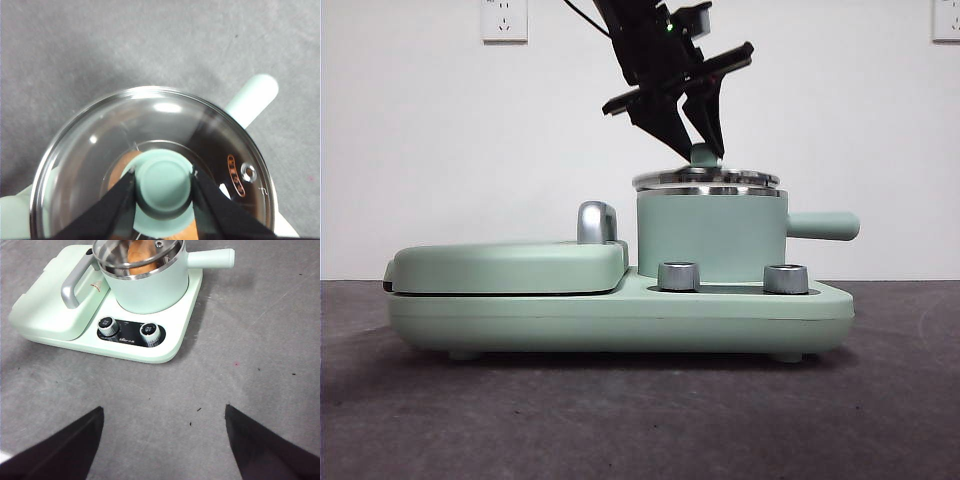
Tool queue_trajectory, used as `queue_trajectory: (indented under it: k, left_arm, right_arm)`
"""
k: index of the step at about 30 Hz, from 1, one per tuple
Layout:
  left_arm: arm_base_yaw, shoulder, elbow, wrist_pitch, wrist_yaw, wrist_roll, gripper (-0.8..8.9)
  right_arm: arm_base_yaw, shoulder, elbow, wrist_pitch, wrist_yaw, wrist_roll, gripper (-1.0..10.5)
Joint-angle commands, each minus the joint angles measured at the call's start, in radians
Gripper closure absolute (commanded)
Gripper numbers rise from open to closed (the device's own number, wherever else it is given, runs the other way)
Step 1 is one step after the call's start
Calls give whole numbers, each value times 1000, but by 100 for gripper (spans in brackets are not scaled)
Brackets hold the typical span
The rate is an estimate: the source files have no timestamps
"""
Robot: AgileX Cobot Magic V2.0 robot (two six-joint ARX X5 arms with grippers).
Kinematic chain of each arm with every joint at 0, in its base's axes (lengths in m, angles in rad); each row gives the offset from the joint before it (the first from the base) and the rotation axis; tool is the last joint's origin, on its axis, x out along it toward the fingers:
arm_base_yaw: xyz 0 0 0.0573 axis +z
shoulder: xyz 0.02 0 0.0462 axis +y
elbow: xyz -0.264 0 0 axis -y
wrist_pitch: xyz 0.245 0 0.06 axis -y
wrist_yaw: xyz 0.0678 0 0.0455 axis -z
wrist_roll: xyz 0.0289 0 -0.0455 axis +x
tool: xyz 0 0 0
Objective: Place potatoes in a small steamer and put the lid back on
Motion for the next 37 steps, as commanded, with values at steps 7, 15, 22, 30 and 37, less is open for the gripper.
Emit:
queue_trajectory:
  k: [7,15,22,30,37]
  left_arm:
    - [-9,27,37,19,20,-14,799]
    - [-29,27,37,4,-11,-10,799]
    - [-31,27,37,-8,-44,-8,799]
    - [-35,43,37,-16,-71,10,799]
    - [-45,53,37,-34,-71,21,788]
  right_arm:
    - [7,2,9,9,19,-14,563]
    - [7,2,9,9,19,-14,562]
    - [7,2,9,9,19,-13,562]
    - [7,2,9,6,19,-14,563]
    - [7,2,9,5,19,-14,563]
